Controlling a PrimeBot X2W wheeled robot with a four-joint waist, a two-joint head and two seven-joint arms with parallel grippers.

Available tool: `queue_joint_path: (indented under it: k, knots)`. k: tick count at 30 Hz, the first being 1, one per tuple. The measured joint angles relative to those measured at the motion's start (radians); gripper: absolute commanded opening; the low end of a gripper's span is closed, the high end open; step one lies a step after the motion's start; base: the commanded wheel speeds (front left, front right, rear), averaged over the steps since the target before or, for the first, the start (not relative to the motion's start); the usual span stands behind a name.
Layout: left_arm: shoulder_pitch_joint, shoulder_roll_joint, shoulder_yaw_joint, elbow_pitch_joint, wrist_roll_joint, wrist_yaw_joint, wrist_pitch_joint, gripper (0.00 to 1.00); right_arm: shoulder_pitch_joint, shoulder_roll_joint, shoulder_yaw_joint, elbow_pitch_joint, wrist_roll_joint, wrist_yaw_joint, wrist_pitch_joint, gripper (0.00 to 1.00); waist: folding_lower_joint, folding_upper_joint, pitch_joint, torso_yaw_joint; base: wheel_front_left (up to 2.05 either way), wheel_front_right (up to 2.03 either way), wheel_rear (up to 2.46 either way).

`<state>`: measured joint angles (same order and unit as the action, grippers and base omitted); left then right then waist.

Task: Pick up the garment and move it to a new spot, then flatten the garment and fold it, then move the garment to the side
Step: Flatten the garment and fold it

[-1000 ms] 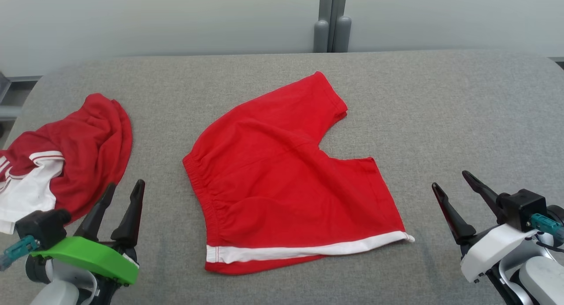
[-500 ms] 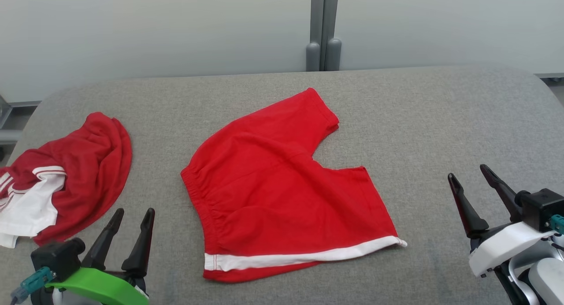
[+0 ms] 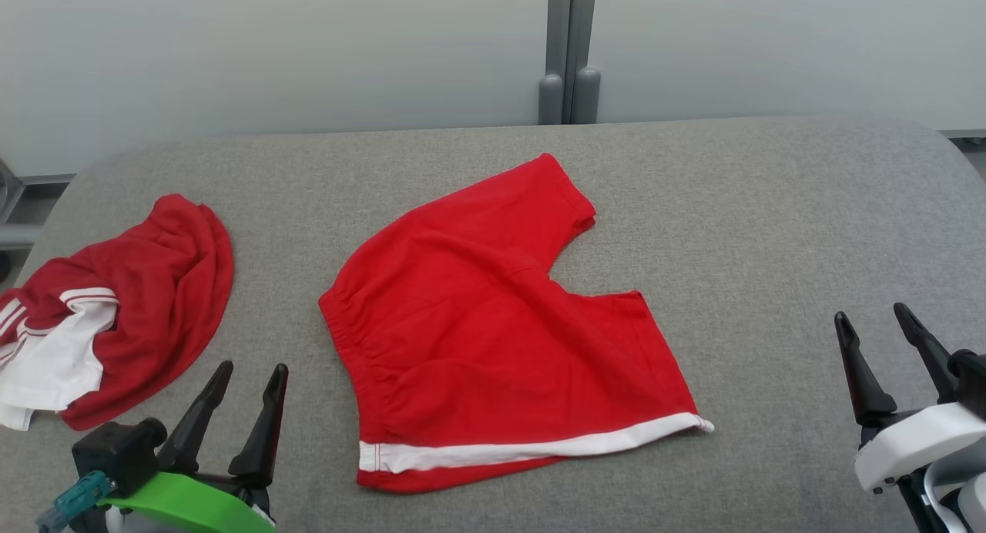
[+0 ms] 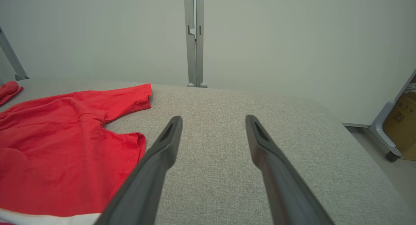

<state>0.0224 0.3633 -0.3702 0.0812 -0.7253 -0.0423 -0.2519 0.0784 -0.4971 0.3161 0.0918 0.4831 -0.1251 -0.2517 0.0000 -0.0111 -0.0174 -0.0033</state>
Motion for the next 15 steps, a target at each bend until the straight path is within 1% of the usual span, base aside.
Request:
queue_joint_path:
  k: [7,15]
  knots:
    - [0.016,-0.009,0.009,-0.002,0.01,-0.004,0.0,1.0,0.017,0.028,-0.009,-0.008,-0.019,0.0,0.0,1.0,0.0001,0.0,0.004,-0.002,0.0,0.0,0.0]
    - [0.044,-0.03,0.001,0.005,0.016,-0.02,0.0,1.0,0.042,0.041,0.002,-0.019,-0.04,0.001,0.0,1.0,0.0,0.0,0.006,0.0,0.0,0.0,0.0]
